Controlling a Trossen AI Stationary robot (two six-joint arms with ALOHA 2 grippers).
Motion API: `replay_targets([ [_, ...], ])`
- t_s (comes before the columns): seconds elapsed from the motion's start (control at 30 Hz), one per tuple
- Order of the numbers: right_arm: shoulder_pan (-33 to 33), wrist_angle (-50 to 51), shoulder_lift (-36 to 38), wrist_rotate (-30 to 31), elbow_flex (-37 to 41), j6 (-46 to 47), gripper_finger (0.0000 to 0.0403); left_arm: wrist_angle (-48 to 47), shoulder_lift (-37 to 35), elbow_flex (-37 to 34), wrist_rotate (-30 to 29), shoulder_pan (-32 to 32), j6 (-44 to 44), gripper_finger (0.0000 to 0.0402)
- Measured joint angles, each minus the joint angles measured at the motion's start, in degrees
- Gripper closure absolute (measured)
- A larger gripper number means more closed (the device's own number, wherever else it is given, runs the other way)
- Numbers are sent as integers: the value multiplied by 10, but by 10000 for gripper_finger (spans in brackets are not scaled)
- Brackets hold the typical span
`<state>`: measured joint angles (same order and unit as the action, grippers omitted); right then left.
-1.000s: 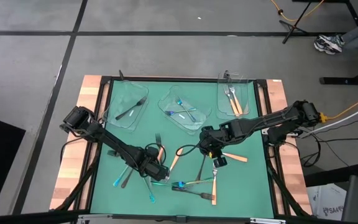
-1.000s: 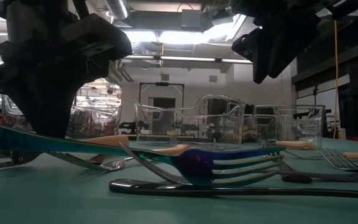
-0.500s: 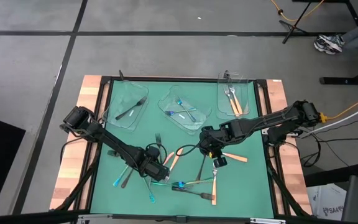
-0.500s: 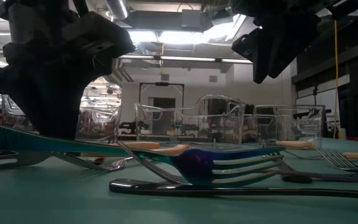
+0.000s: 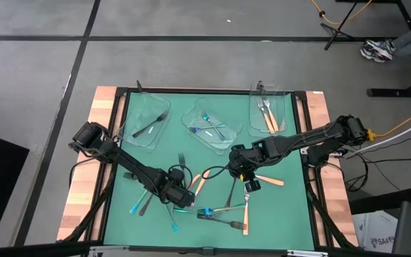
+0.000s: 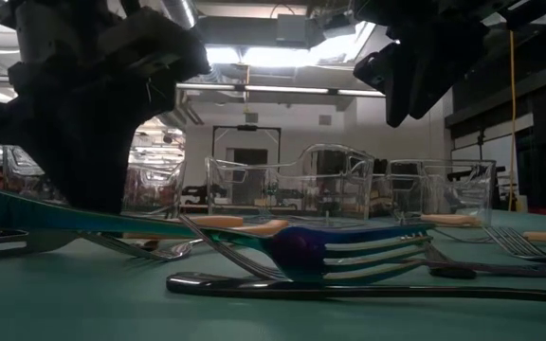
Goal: Sort silverware by color (type)
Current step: Put the orange fork into the right transparent bin
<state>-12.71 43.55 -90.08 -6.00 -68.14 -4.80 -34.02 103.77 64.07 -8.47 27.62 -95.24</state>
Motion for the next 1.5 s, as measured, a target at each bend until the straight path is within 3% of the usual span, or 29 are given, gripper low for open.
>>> replay_targets([
  [0.23,0,0,0,0,0,0,281,25,0,0,-2,10,29,331],
  [0.43,0,0,0,0,0,0,281,25,0,0,-45,17,29,331],
  [1.17,0,0,0,0,0,0,281,26,43,2,-29,17,49,331],
  [1.5,0,0,0,0,0,0,281,22,43,1,-35,16,82,393],
])
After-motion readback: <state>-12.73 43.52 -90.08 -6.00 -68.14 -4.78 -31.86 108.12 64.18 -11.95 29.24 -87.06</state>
